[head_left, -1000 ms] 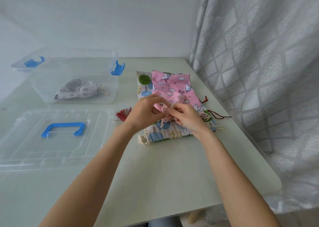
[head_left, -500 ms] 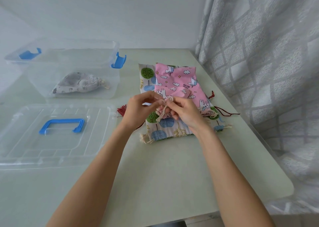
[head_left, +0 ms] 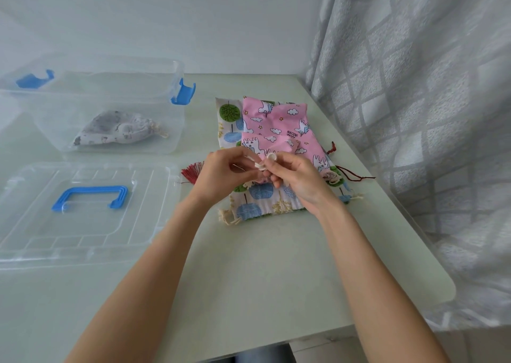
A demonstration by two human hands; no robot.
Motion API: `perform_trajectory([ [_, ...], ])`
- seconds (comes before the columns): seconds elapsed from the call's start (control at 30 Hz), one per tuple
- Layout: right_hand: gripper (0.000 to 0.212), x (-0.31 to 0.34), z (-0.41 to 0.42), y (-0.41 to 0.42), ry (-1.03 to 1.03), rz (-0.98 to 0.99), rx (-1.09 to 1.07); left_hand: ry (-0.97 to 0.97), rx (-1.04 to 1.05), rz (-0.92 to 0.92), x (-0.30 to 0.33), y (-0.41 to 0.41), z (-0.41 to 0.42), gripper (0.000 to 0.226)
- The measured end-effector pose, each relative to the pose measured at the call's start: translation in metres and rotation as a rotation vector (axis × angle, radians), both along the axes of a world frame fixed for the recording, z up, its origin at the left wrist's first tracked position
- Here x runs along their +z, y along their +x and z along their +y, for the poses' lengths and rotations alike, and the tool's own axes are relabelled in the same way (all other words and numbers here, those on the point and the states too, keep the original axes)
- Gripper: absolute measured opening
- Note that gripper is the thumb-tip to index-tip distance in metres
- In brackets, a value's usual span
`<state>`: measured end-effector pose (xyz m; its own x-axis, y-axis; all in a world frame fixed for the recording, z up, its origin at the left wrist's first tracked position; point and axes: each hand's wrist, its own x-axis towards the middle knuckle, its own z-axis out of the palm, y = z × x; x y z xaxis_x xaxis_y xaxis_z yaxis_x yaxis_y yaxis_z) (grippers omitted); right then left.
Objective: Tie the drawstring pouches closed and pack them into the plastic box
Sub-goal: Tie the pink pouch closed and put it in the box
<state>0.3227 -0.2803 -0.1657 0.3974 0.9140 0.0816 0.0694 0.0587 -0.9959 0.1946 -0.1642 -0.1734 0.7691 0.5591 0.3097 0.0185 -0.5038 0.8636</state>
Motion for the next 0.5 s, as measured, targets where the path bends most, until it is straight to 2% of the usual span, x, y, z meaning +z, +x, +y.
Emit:
perform_trajectory([
  [0.17,0.013,0.005,-0.006,0.004,-0.020,0.007,0.105,0.014,-0.024,-0.029,0.003,-0.002,-0.002,0.013],
  [0.33,0.010,0.011,-0.004,0.005,0.007,-0.052,0.045,-0.111,-0.043,-0.038,0.007,-0.004,-0.004,0.011],
  [0.43,0.012,0.014,-0.002,0.004,0.023,-0.182,-0.021,-0.116,-0.042,-0.026,0.009,-0.005,-0.005,0.010],
  [0.5,0.015,0.014,0.000,0.004,0.022,-0.364,-0.107,-0.095,-0.014,-0.002,0.009,-0.005,-0.005,0.013],
])
